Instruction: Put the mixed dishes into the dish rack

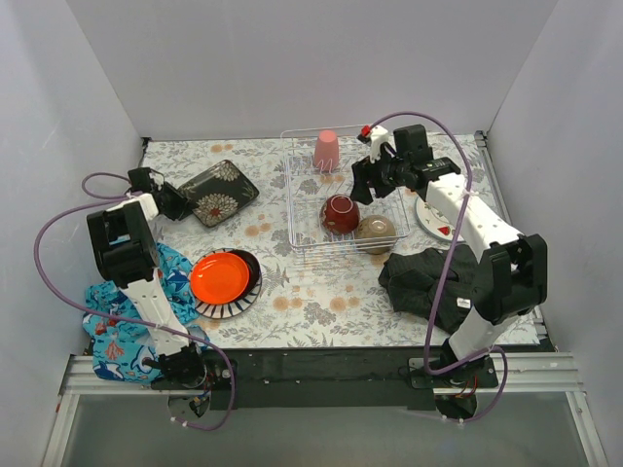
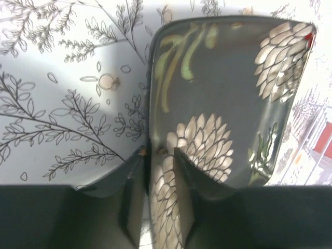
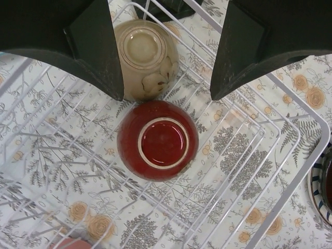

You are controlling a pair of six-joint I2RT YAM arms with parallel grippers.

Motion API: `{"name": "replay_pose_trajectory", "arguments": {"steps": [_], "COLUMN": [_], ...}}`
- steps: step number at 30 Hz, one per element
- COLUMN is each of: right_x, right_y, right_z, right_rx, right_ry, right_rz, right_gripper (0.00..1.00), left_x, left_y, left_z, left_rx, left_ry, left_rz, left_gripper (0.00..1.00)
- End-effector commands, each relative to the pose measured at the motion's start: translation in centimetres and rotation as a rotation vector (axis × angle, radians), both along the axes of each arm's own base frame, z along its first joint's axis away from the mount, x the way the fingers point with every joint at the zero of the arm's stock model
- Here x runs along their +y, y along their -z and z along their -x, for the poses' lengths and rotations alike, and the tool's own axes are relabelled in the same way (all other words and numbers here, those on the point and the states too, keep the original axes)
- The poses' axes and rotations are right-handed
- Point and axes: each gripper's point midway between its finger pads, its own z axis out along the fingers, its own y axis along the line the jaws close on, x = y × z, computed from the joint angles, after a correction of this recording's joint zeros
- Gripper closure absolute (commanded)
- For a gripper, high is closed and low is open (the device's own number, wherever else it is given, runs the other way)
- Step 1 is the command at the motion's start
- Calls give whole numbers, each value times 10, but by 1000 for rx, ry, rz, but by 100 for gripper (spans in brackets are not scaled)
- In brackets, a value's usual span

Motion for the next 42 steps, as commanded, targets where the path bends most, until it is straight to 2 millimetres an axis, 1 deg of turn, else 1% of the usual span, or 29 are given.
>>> {"name": "replay_pose_trajectory", "arguments": {"steps": [1, 3, 5, 6, 8, 9, 11, 12, 13, 14, 15, 16, 18, 19, 20, 21, 22, 23, 24, 25, 26, 27, 30, 33, 36, 37, 38, 42], "right_x": [23, 28, 36, 39, 46, 50, 60, 65, 74, 77, 82, 89, 94, 99, 101, 104, 107, 111, 114, 118, 121, 125, 144, 160, 173, 176, 180, 194], "right_y": [-14, -19, -20, -25, -29, -36, -40, -43, -53, -57, -59, -69, -74, -80, -83, -83, -85, -91, -90, -91, -97, -96, -106, -118, -121, -121, -121, -110], "right_z": [-8, -9, -9, -12, -12, -15, -14, -14, -13, -11, -11, -8, -6, -4, -2, -1, 1, 0, -1, -1, -4, -7, -10, -11, -13, -12, -11, -9], "right_rx": [-51, -59, -55, -67, -68, -77, -69, -70, -71, -69, -63, -62, -45, -43, -26, -1, 16, 24, 41, 45, 58, 72, 101, 109, 107, 115, 116, 132], "right_ry": [-58, -71, -92, -98, -116, -118, -154, -169, -205, -226, -244, -264, -268, -289, -290, -290, -299, -295, -288, -279, -259, -251, -234, -238, -235, -235, -238, -226], "right_rz": [-9, -20, -35, -45, -69, -88, -125, -142, -178, -197, -216, -255, -291, -321, -342, -363, -383, -406, -418, -426, -450, -460, -504, -544, -559, -565, -565, -552], "right_gripper": [25, 25, 25, 25, 25, 25, 25, 24, 24, 23, 23, 23, 22, 21, 21, 20, 19, 19, 18, 17, 16, 16, 14, 13, 13, 13, 13, 13], "left_x": [-18, -23, -25, -26, -27, -24, -23, -28, -33, -34, -35, -41, -38, -41, -42, -38, -39, -43, -42, -47, -52, -55, -64, -68, -77, -79, -86, -102], "left_y": [7, -6, -19, -34, -50, -67, -85, -99, -110, -118, -126, -143, -156, -171, -178, -184, -187, -199, -203, -207, -216, -221, -229, -235, -239, -240, -243, -248], "left_z": [10, 9, 9, 9, 9, 9, 9, 12, 13, 14, 17, 23, 31, 38, 42, 47, 53, 61, 65, 71, 78, 83, 94, 99, 104, 105, 106, 109], "left_rx": [-3, -52, -96, -130, -171, -211, -248, -281, -308, -333, -356, -394, -415, -452, -466, -475, -477, -500, -513, -516, -535, -545, -553, -562, -559, -556, -560, -564], "left_ry": [51, 82, 108, 126, 144, 150, 176, 212, 243, 267, 283, 318, 320, 352, 364, 359, 367, 395, 407, 428, 457, 475, 500, 523, 552, 559, 578, 618], "left_rz": [67, 91, 101, 109, 107, 95, 65, 74, 79, 76, 90, 112, 140, 162, 174, 184, 200, 213, 208, 218, 222, 230, 259, 248, 258, 263, 264, 270], "left_gripper": [89, 99, 100, 100, 100, 100, 100, 100, 100, 100, 100, 100, 100, 100, 100, 100, 100, 100, 100, 100, 100, 100, 100, 100, 100, 100, 100, 100]}}
